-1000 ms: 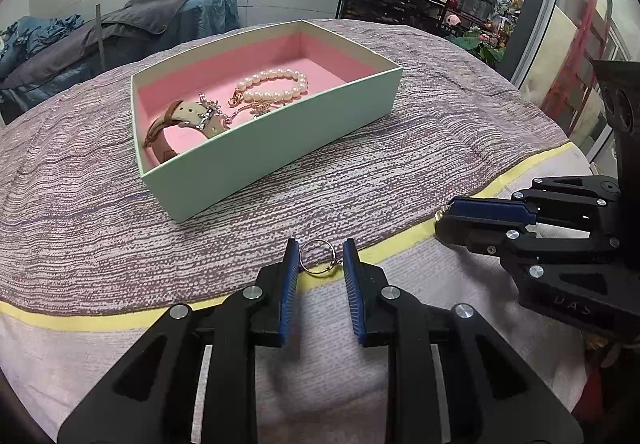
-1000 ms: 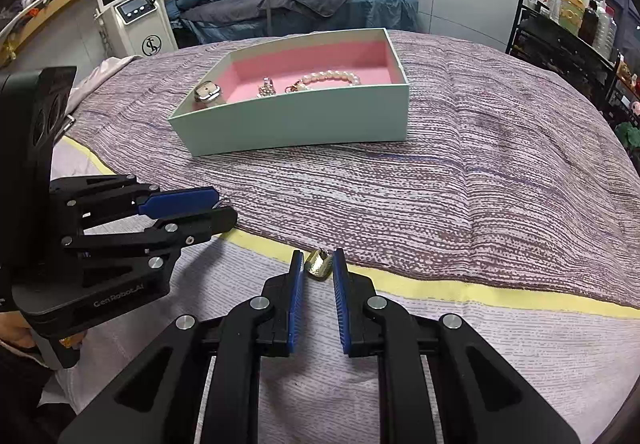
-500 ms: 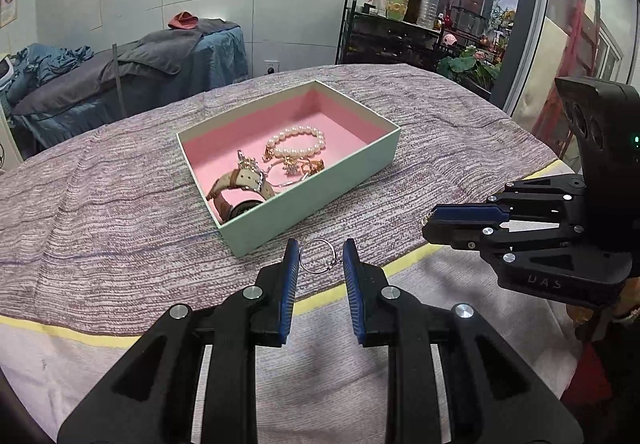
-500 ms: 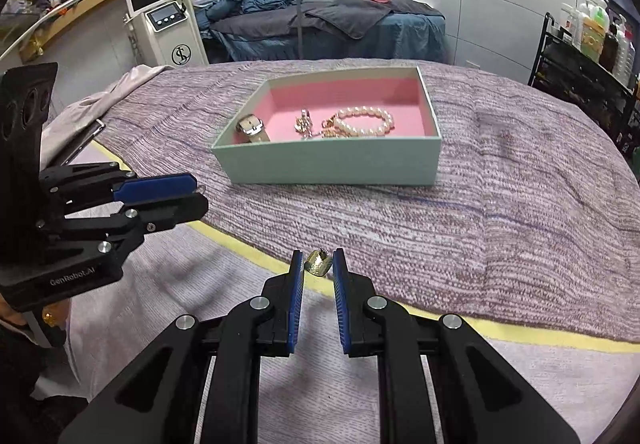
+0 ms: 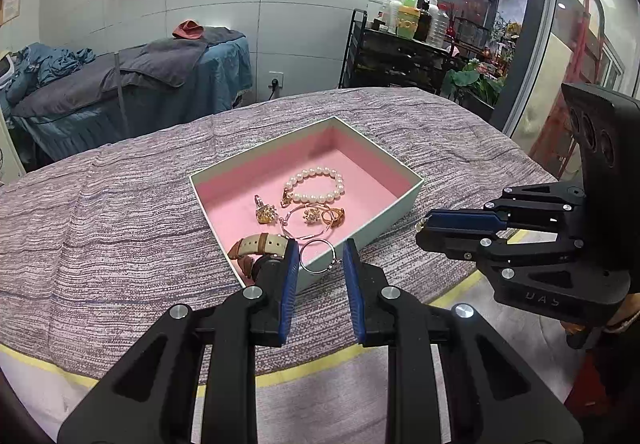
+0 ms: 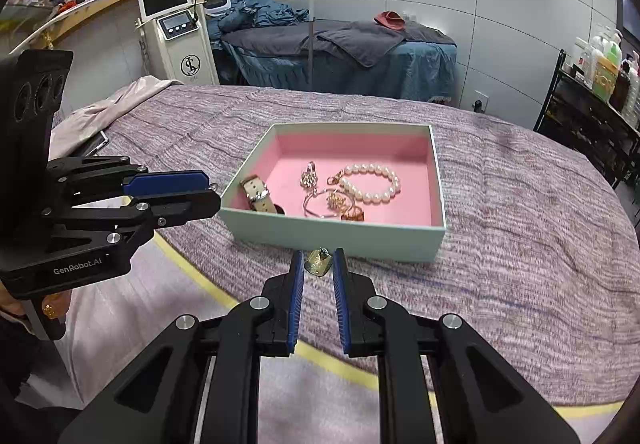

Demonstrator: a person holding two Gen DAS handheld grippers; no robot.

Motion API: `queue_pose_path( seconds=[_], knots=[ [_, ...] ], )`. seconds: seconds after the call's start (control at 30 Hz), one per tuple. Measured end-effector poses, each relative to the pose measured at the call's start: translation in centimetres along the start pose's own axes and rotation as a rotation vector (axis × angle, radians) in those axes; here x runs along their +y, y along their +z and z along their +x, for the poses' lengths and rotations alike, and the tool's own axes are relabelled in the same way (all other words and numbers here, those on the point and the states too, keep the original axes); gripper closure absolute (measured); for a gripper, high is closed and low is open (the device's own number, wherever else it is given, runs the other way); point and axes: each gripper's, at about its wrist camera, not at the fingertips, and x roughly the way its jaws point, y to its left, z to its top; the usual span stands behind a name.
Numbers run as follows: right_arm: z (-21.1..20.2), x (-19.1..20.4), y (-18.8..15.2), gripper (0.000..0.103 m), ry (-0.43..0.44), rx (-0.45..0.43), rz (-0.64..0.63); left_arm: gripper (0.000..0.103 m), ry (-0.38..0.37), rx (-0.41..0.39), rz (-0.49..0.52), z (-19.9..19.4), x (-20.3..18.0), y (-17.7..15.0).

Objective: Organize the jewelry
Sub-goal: 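Carry the padlock charm and ring into the pink box with both tools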

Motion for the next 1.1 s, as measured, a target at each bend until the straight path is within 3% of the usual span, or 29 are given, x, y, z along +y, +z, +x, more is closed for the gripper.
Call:
queue_pose_path(
  seconds=[0.47, 0.77, 0.93, 1.1],
  knots=[
    [2.8, -1.4, 4.2, 0.089, -0.011, -0.01, -0.004, 0.08, -0.006, 0.054, -0.087, 4.3, 4.7, 5.1],
    [5.0, -2.9, 5.8, 0.089, -0.019, 0.014, 0.022, 0.08, 0.006, 0.097, -0.113, 7.4, 5.6, 7.0],
    [7.0, -2.4, 6.1, 0.089, -0.031, 0.056, 0.001, 0.08, -0.022, 0.165, -0.157, 10.5, 6.2, 7.4],
    [9.2, -2.2, 6.2, 0.089, -0.044, 0.104, -0.009, 0.08, 0.009, 0.225, -0.149, 13.4, 5.9, 7.4]
  ],
)
